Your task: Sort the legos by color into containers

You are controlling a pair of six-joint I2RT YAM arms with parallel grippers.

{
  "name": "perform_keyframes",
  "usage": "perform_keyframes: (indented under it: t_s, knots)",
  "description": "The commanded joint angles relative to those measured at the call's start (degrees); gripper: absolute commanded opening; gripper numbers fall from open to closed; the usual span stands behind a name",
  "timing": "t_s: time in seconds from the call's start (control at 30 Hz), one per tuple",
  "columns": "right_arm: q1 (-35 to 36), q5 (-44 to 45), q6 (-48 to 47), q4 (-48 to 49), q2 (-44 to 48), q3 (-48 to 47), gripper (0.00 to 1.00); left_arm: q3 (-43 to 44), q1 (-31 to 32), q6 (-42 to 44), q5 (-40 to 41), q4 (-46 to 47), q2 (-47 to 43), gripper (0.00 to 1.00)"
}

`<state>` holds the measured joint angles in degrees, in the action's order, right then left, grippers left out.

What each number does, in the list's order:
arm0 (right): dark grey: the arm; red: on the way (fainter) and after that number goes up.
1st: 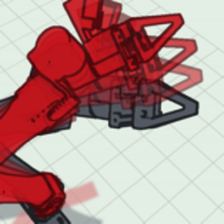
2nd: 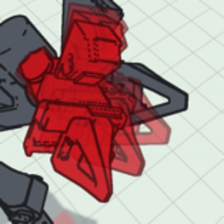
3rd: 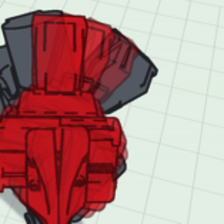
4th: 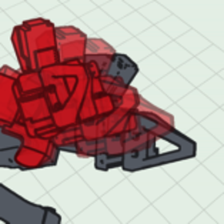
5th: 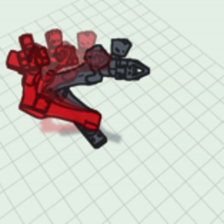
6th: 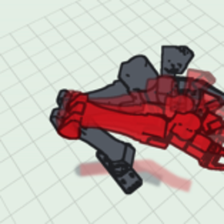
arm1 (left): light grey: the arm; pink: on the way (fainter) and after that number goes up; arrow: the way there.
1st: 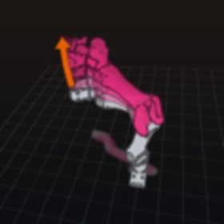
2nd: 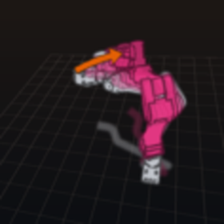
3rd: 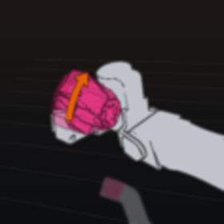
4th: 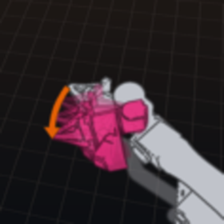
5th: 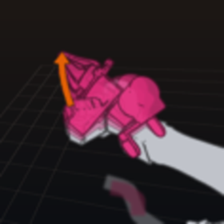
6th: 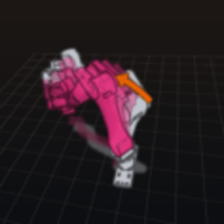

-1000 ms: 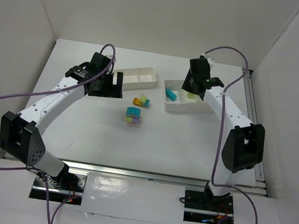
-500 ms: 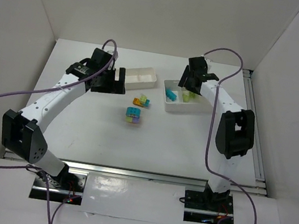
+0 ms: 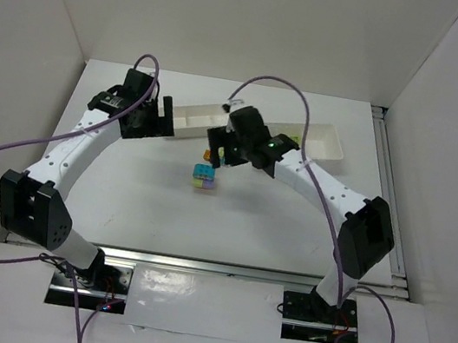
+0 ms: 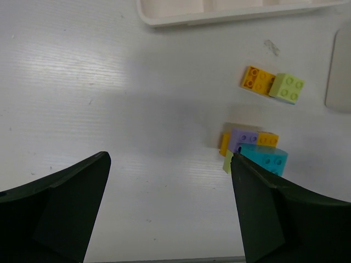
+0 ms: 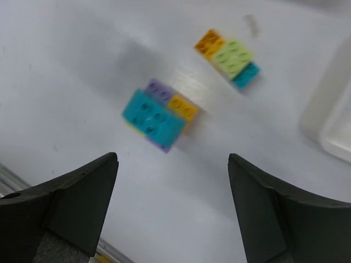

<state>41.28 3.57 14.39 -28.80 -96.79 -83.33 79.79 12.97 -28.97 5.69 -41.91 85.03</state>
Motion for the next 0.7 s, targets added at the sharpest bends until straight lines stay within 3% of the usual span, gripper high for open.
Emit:
perform_keyframes:
  t_s: [0.0,0.13,0.47,0.67]
  knots:
    - [3.45,-6.81,-9.87,-3.09,-3.64,-3.23,0.88,-1.47,-1.45,-2.14,-1.12,-0.89,-2.33,1.0]
    - [5.47,-7.88,-17.98,-10.12,-9.46,-11.22,0.89,-2.53,-2.51,-1.53,-1.12,-0.89,-3.56,1.0]
    - [6.8,-3.93,-30.38,-10.06,-16.14,-15.37,0.89,-4.29,-4.36,-1.0,-1.12,0.16,-5.93,1.0]
    - [6.8,-4.63,-31.27,-9.44,-20.1,-18.0,0.79,-4.29,-4.36,-0.47,-1.12,0.16,-6.45,1.0]
